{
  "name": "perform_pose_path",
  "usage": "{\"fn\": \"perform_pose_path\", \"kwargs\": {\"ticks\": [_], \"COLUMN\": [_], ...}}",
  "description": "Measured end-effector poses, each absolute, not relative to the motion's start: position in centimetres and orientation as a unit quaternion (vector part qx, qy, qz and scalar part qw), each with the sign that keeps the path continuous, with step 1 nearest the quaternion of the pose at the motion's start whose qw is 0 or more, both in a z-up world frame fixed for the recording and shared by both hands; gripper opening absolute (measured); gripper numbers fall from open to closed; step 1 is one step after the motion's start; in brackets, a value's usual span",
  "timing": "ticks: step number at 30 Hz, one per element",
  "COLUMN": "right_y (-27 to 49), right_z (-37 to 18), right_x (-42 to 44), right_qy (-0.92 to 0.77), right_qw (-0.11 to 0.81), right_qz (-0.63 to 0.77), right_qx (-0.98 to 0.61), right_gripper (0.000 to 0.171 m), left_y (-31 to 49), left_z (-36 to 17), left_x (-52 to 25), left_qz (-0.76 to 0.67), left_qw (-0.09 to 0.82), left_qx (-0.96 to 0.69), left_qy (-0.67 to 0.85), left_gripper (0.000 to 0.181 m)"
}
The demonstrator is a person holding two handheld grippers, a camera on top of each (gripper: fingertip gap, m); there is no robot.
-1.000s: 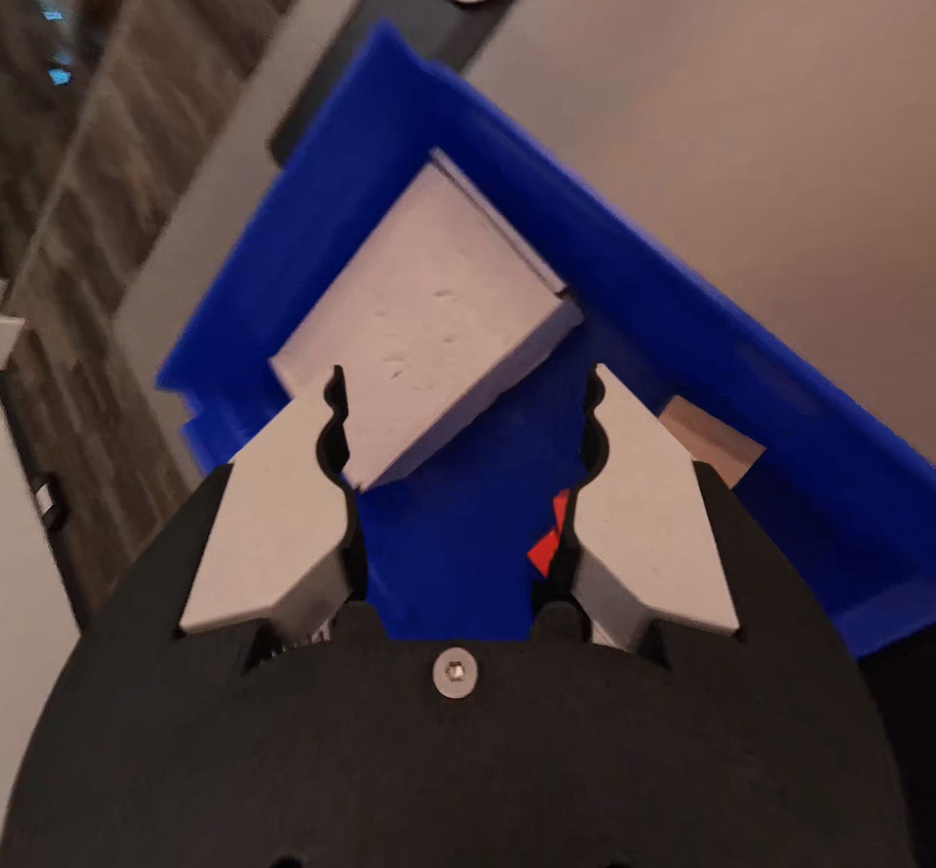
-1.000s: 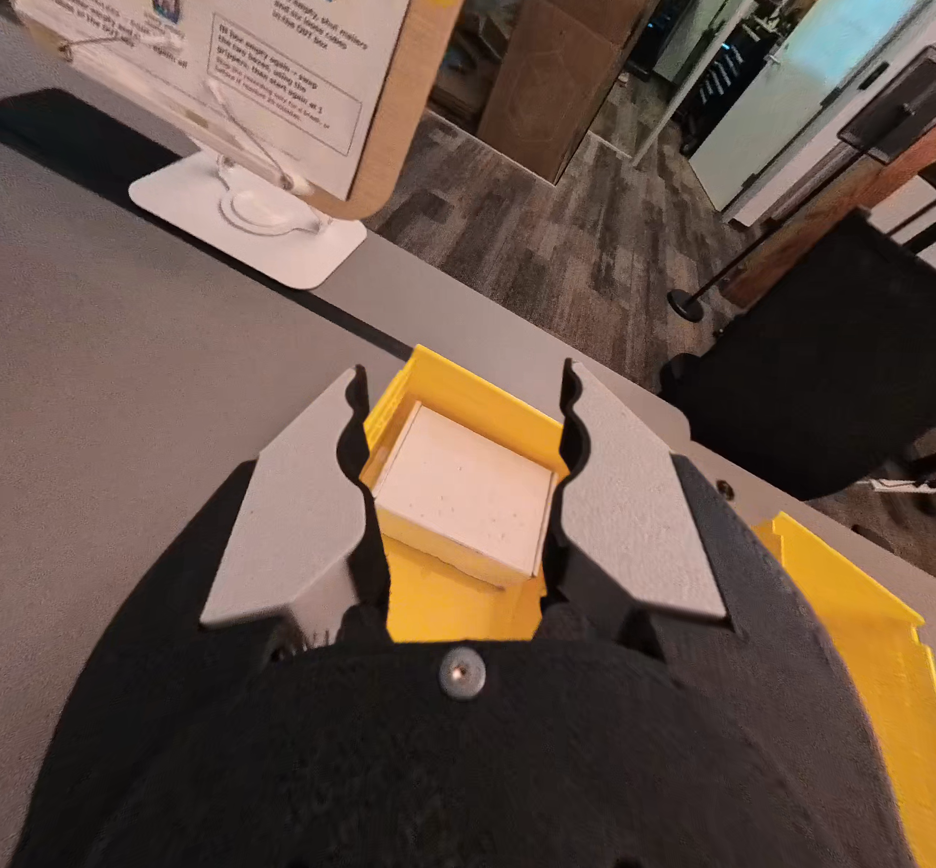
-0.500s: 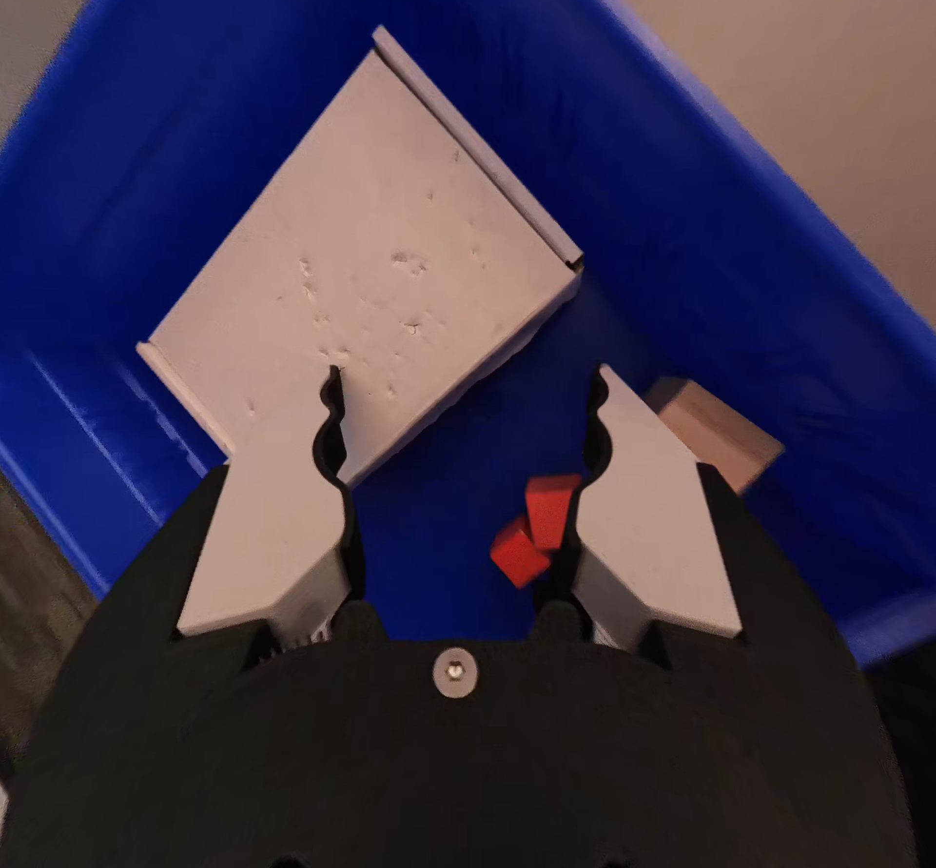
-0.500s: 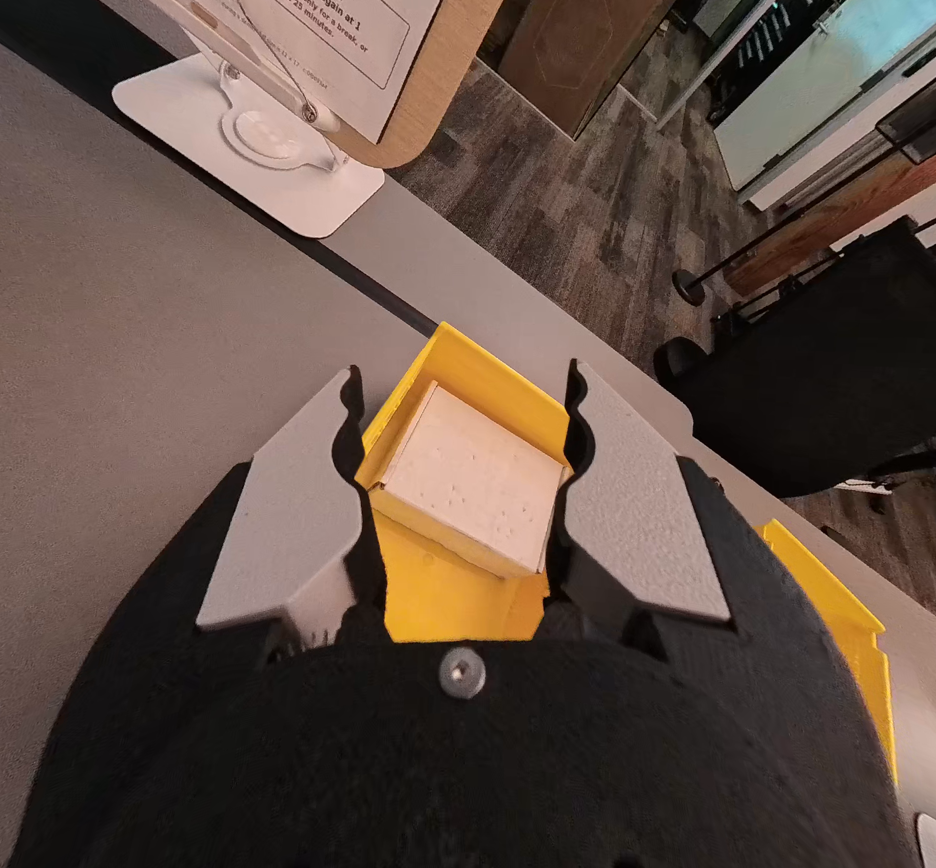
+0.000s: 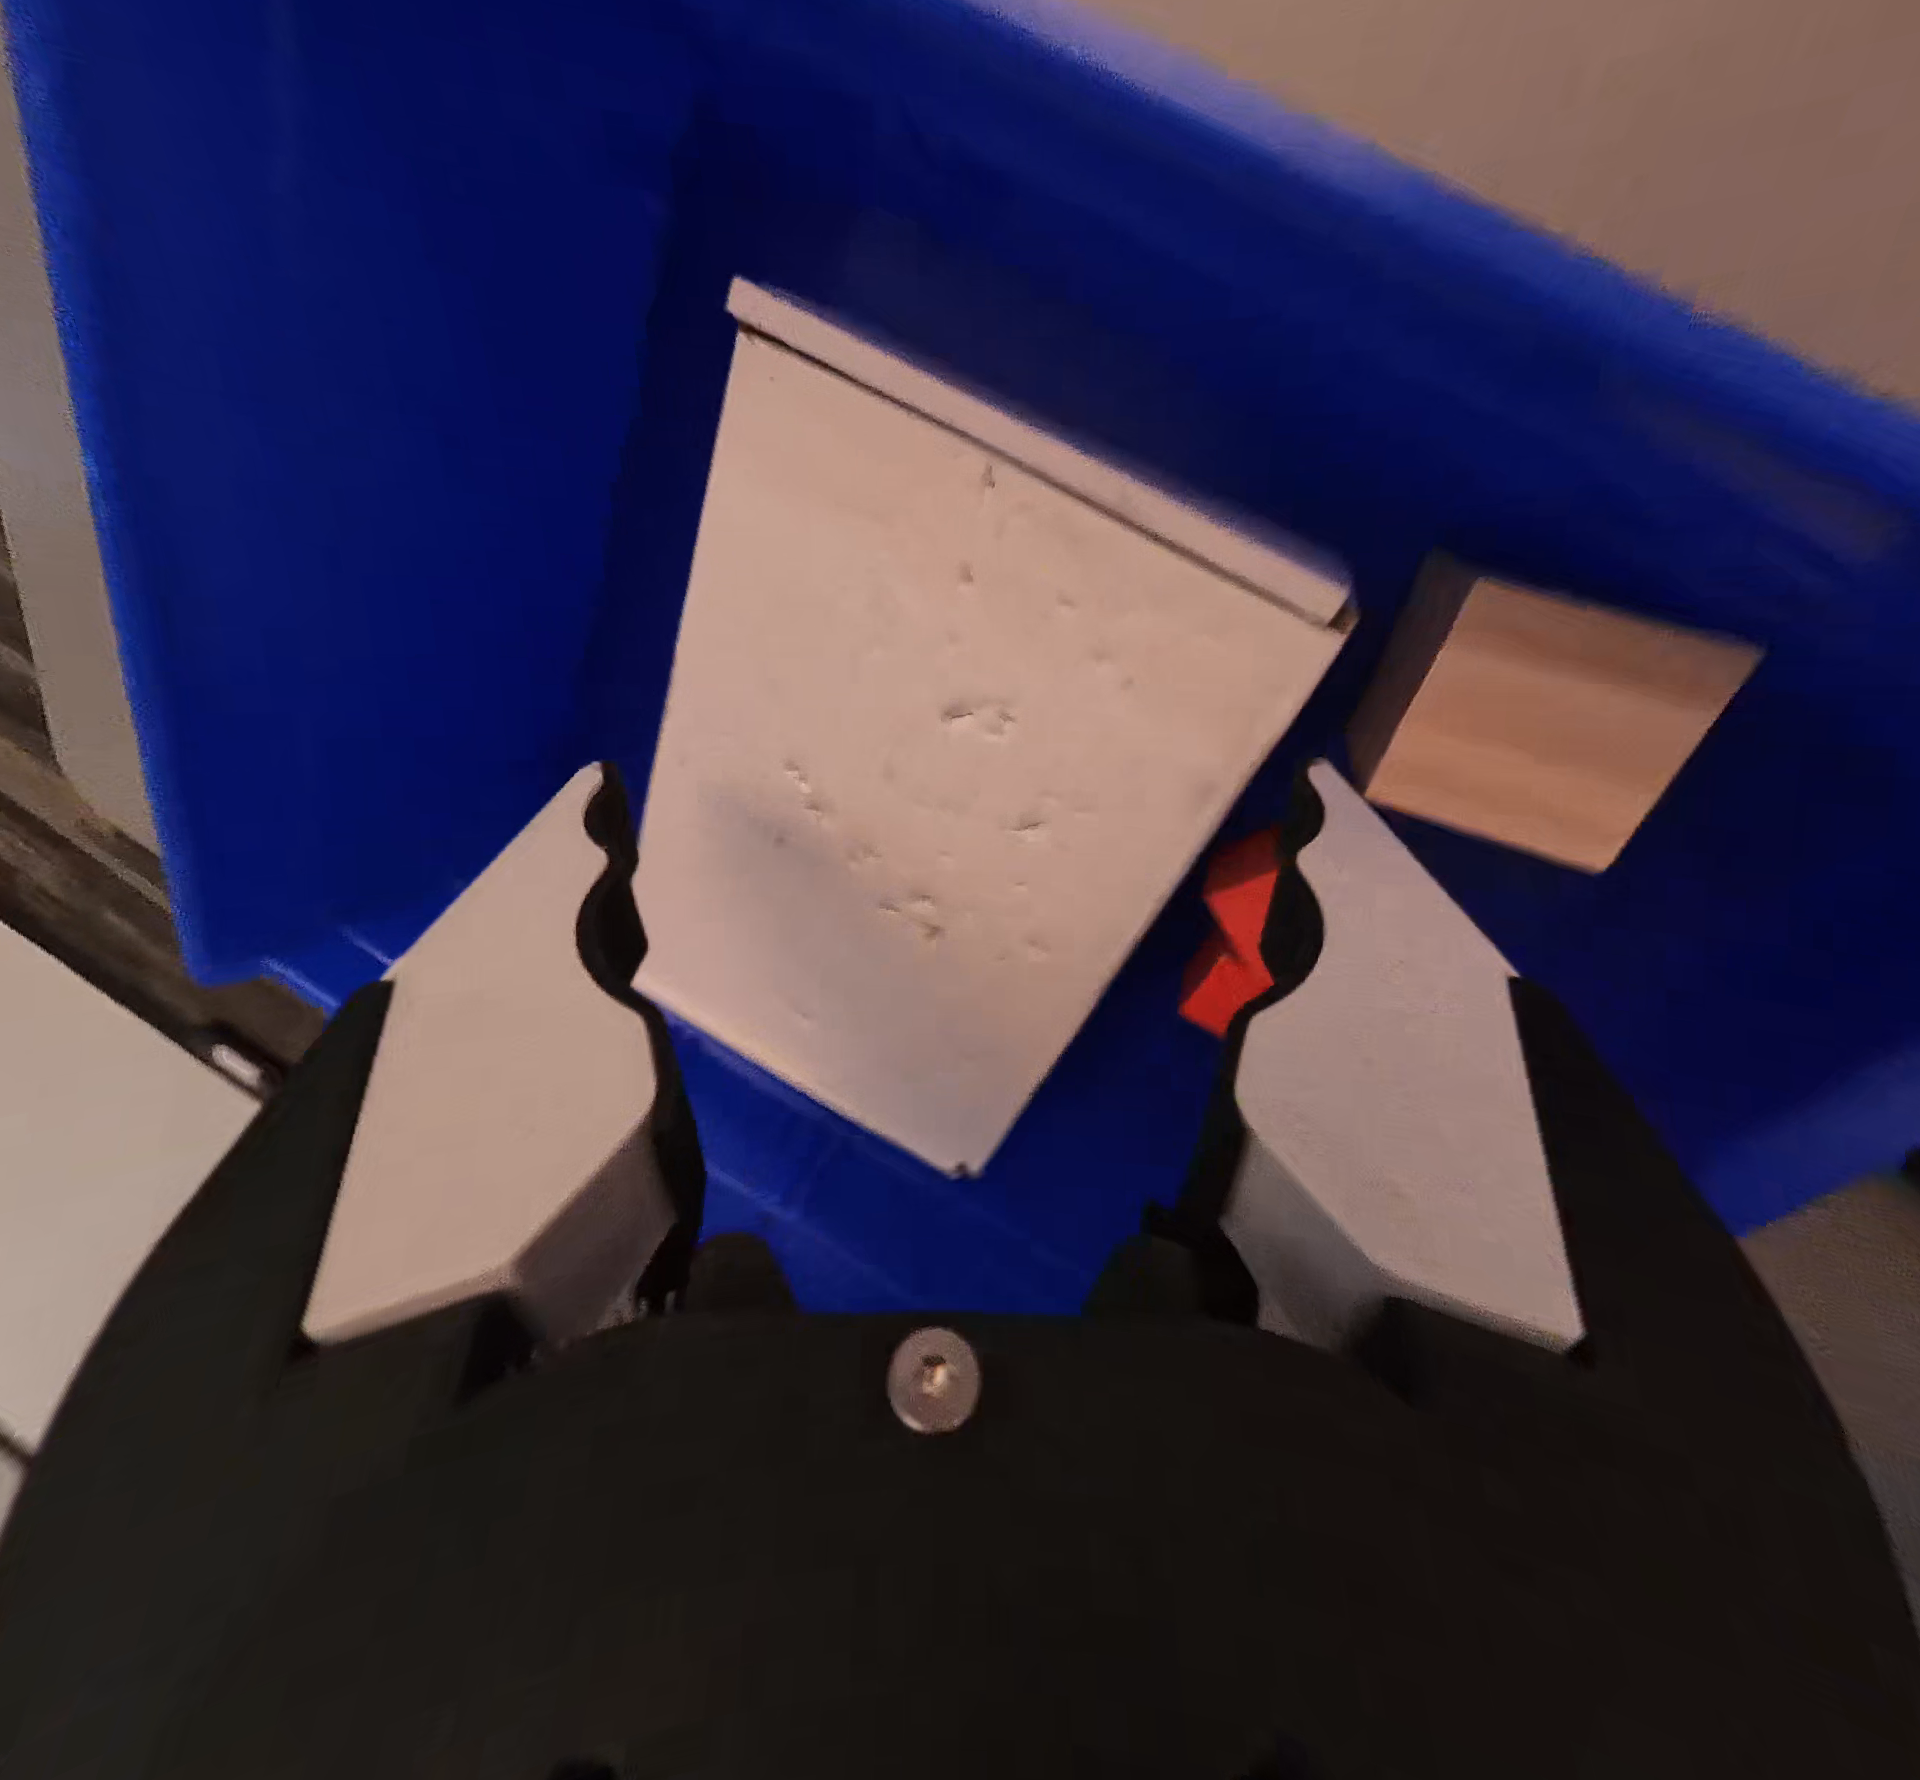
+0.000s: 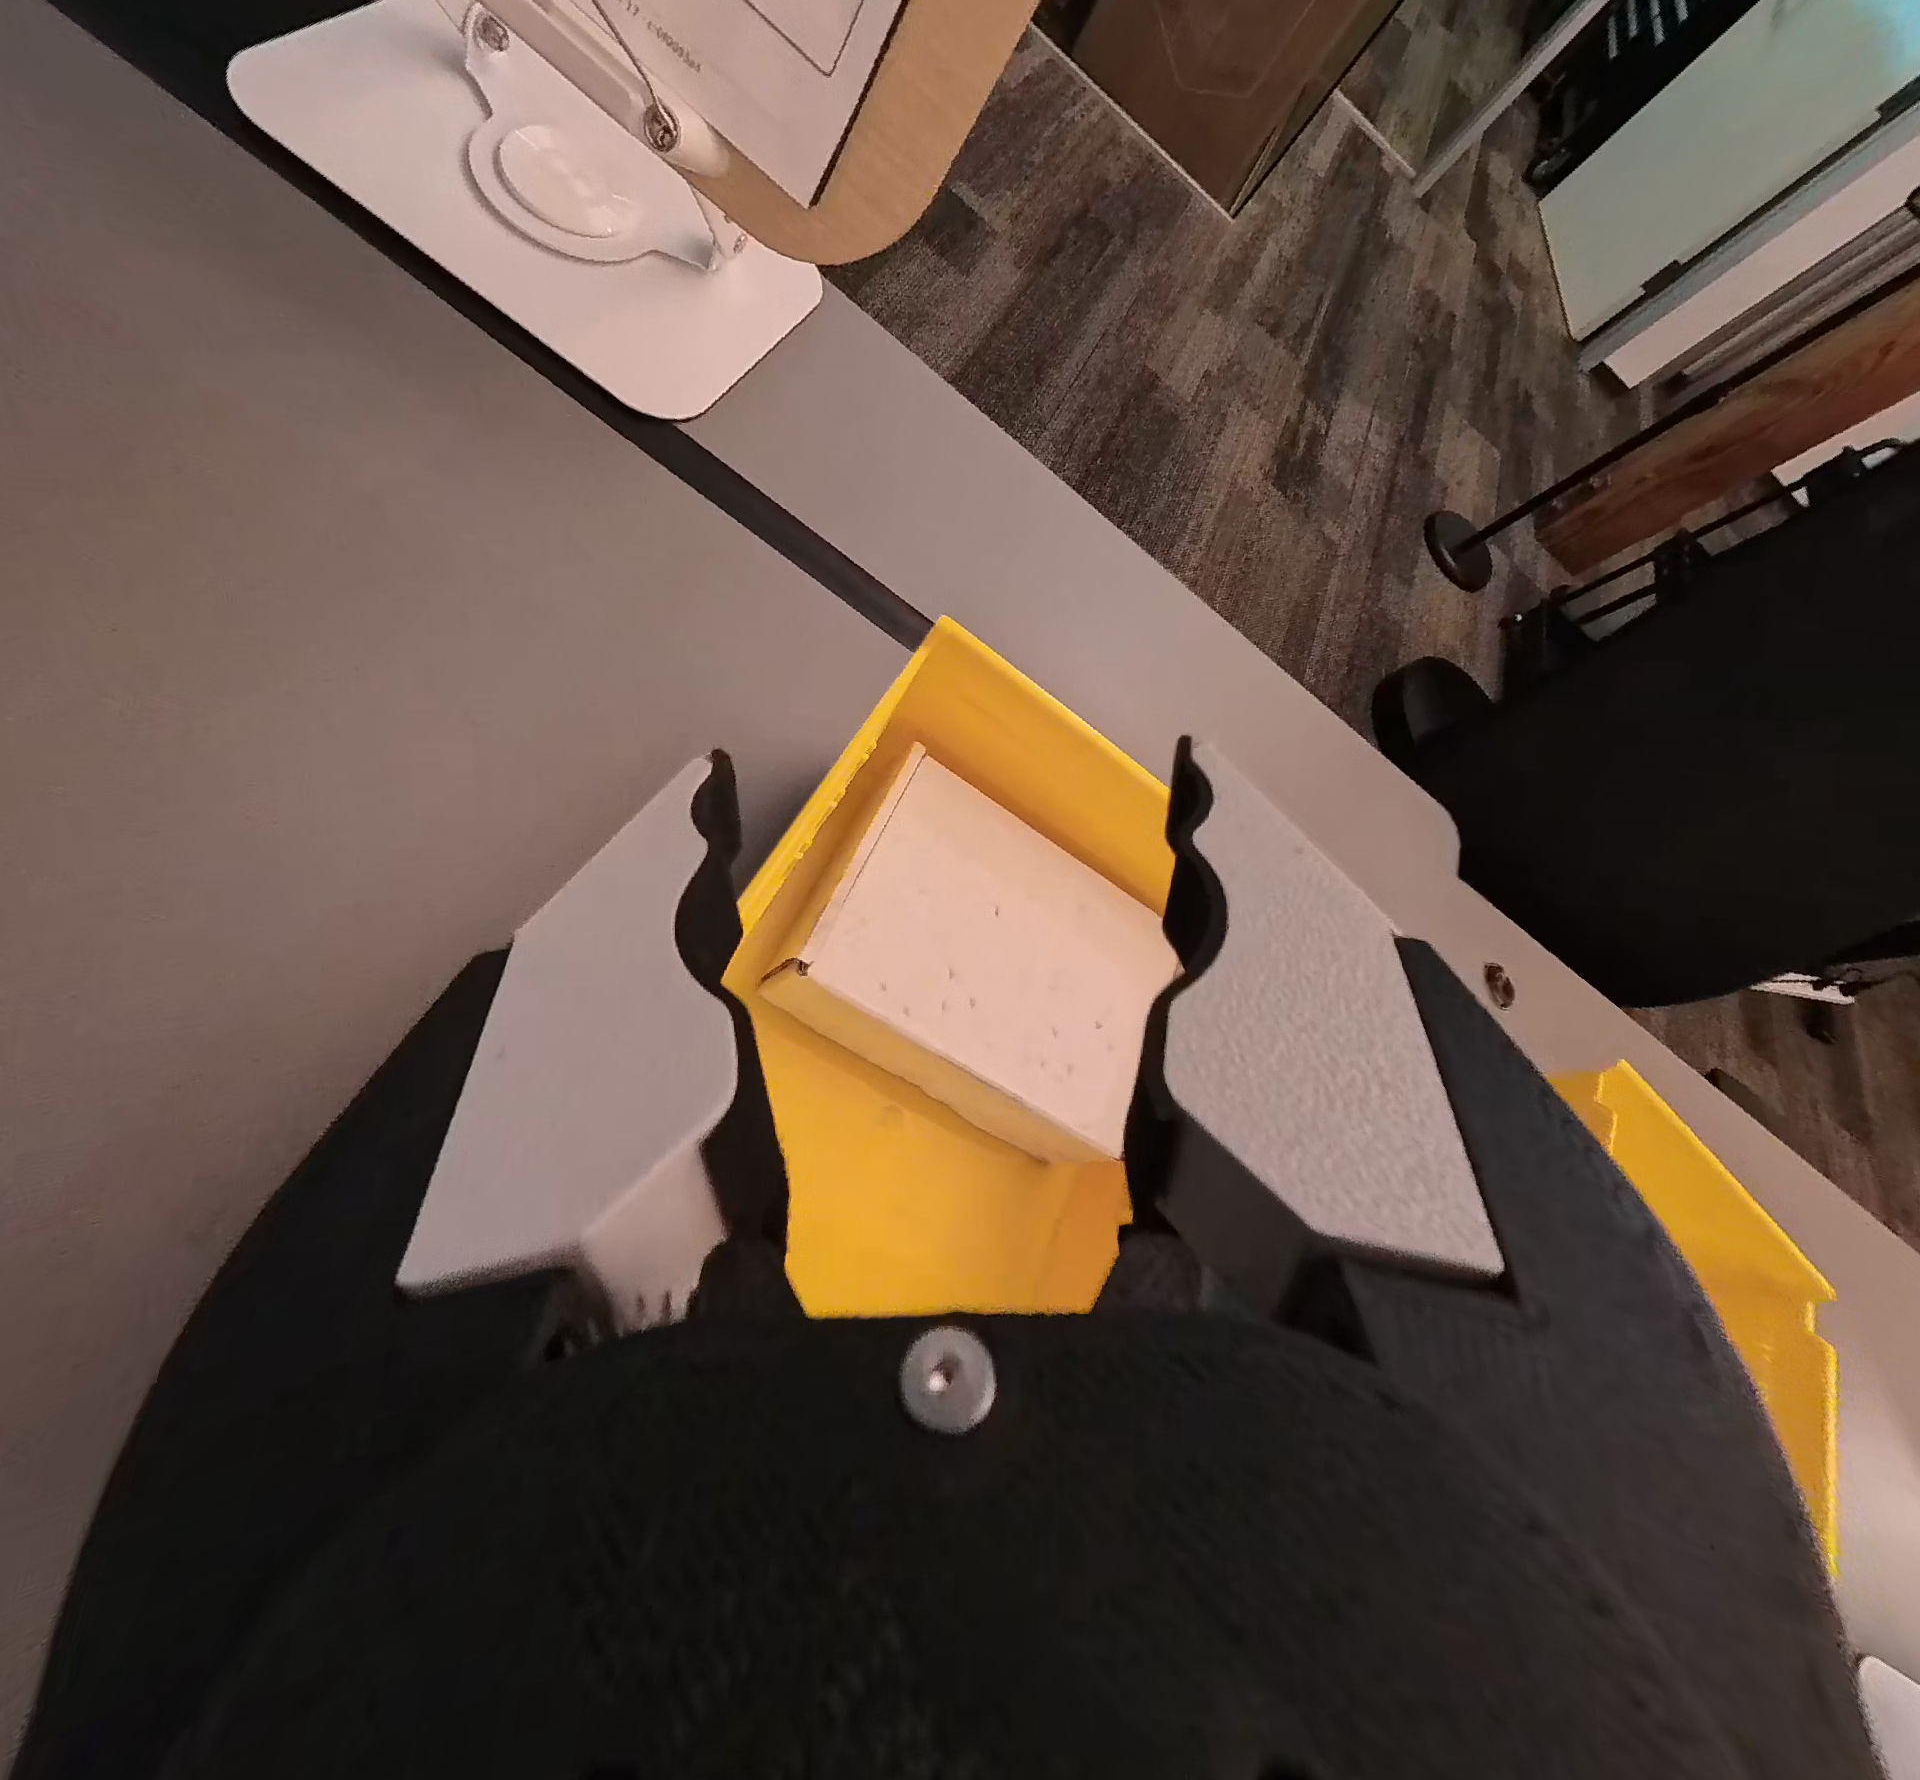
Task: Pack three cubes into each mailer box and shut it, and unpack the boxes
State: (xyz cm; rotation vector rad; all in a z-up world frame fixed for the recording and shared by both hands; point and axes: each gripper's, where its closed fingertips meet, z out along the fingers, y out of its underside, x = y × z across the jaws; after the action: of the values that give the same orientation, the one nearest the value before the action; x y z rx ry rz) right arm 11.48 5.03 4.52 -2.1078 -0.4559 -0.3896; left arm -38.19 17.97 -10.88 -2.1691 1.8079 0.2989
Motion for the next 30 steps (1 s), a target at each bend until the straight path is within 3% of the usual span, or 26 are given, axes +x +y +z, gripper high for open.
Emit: {"fn": "perform_pose_path", "kwargs": {"ticks": [4,9,22,30], "right_y": [5.4,5.6,5.9,5.5], "right_z": [4.0,3.7,2.7,3.5], "right_x": [11.5,11.3,10.7,10.7], "right_qy": [-0.187,-0.19,-0.206,-0.205], "right_qw": [0.446,0.438,0.419,0.431], "right_qz": [-0.157,-0.158,-0.158,-0.154], "right_qx": [-0.861,-0.864,-0.87,-0.865], "right_gripper": [0.083,0.083,0.083,0.083], "left_y": [18.4,18.8,19.3,19.6], "left_z": [-11.1,-13.0,-13.8,-9.6], "left_x": [-38.7,-40.0,-39.4,-39.0], "left_qz": [0.091,0.09,0.048,0.053], "left_qw": [0.078,0.025,0.023,0.05], "left_qx": [-0.727,-0.7,-0.696,-0.715], "left_qy": [0.677,0.708,0.716,0.695], "left_gripper": [0.118,0.127,0.129,0.128]}}
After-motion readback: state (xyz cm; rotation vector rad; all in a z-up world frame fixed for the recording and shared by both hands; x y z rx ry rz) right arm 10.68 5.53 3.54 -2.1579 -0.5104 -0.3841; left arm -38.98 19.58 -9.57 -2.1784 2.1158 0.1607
